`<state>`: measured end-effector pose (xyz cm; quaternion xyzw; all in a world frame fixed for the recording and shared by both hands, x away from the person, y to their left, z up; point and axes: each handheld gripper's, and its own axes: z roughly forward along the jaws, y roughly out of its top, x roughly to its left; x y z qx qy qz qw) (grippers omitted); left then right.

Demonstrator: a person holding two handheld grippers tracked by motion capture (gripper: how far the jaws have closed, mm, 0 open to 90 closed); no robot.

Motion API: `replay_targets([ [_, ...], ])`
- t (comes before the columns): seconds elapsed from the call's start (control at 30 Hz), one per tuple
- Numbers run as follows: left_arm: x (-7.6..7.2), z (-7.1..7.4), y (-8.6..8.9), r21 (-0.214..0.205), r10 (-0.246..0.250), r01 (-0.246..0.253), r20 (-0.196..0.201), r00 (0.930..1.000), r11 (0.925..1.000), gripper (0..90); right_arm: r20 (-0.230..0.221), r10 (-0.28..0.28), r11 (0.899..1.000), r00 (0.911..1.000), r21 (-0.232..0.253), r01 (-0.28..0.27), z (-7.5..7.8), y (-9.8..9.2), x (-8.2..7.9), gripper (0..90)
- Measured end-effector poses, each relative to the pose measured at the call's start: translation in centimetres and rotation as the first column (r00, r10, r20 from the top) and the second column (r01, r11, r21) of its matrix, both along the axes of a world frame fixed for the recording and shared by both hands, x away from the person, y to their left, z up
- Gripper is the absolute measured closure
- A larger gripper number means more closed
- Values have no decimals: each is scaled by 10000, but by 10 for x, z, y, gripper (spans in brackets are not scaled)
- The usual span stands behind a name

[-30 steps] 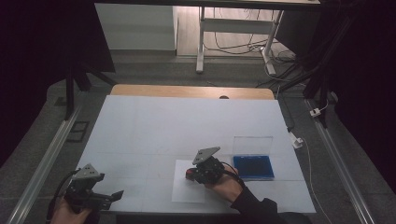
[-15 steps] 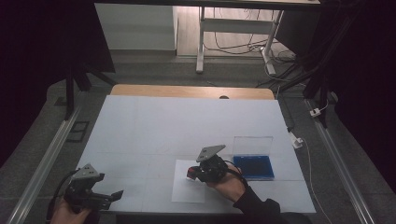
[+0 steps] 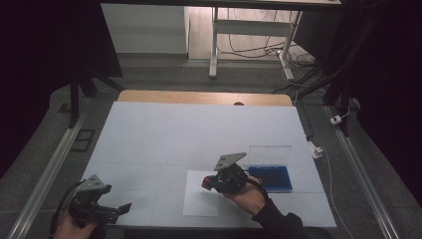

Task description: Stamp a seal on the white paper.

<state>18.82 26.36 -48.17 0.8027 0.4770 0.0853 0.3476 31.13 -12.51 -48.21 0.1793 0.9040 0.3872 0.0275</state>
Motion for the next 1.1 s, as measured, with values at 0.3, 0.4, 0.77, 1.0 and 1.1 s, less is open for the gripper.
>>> replay_targets([
  [0.3,0,0,0,30,-1,1,-2,10000,10000,31,-162,-167,9999,9997,34,168,4,-11,0,792],
  [0.4,0,0,0,25,3,-3,2,10000,10000,31,-212,-284,9995,9994,96,286,6,-16,1,792],
  [0.77,0,0,0,19,2,-2,5,10000,10000,31,-159,-780,9967,9968,228,784,14,-38,2,791],
  [1.0,0,0,0,19,-7,7,5,10000,10000,31,-71,-1118,9935,9937,187,1119,16,-52,3,791],
  [1.1,0,0,0,18,-7,7,5,10000,10000,31,-72,-1270,9917,9919,196,1271,17,-58,3,791],
])
